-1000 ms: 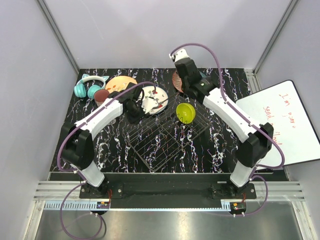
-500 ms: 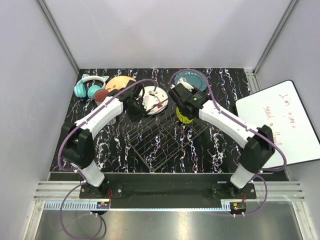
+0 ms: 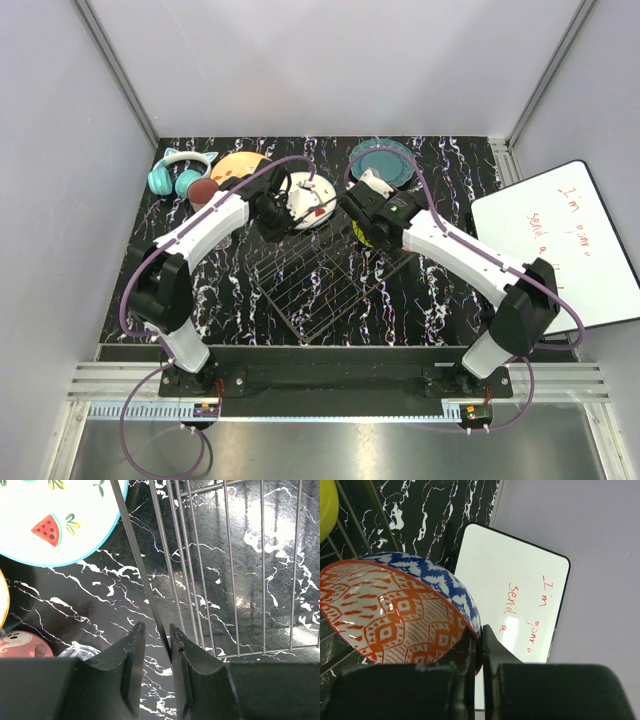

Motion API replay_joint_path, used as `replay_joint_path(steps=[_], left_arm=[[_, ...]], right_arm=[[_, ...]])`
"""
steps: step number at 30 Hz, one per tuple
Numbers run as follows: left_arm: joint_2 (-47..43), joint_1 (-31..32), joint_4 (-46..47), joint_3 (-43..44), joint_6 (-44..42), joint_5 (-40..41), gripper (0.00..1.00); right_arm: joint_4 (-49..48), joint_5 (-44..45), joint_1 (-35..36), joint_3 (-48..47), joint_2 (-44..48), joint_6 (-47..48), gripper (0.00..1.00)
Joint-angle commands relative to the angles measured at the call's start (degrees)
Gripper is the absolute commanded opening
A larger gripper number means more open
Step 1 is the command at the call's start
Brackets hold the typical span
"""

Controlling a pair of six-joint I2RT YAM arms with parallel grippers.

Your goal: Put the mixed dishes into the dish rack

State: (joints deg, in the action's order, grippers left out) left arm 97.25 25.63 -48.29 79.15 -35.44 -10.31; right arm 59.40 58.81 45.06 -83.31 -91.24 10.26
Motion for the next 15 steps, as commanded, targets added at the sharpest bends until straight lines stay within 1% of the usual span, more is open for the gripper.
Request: replay_joint_path(steps=[1, 5, 15], left_arm=[[-0.5, -0.4, 3.0, 1.8, 0.0, -1.1, 0.29], [-1.1, -0.5, 3.6, 0.7, -0.2, -1.1, 0.29], [-1.5, -0.7, 4.1, 0.1, -0.7, -2.4, 0.28]], right_arm=[[-0.4, -0.4, 0.5, -1.9, -2.4, -2.6, 0.0], [-0.8, -0.6, 0.6, -2.0, -5.8, -2.8, 0.0], [-1.7, -2.0, 0.6, -2.6, -10.7, -2.8, 0.0]])
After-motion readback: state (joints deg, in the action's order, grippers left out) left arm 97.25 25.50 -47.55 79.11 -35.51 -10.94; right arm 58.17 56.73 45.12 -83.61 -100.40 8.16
